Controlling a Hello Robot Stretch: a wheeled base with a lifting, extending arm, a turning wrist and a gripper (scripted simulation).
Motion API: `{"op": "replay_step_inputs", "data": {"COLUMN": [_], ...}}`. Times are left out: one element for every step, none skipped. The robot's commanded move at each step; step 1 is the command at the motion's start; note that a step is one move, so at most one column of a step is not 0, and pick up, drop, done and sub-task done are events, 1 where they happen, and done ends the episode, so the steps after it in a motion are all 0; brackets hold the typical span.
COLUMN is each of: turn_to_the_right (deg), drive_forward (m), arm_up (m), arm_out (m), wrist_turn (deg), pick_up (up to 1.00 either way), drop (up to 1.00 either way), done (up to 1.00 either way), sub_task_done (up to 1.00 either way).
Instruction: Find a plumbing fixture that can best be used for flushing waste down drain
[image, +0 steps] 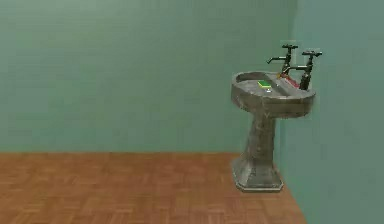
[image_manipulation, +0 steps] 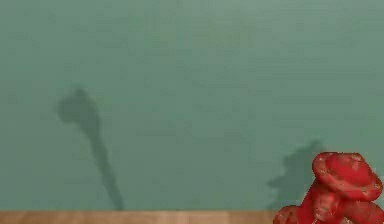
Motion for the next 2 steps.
{"op": "replay_step_inputs", "data": {"turn_to_the_right": [-45.0,-12.0], "drive_forward": [0.0,0.0], "arm_up": [0.0,0.0], "arm_out": [0.0,0.0], "wrist_turn": [0.0,0.0], "pick_up": [0.0,0.0], "drop": [0.0,0.0], "done": [0.0,0.0], "sub_task_done": [0.0,0.0]}}
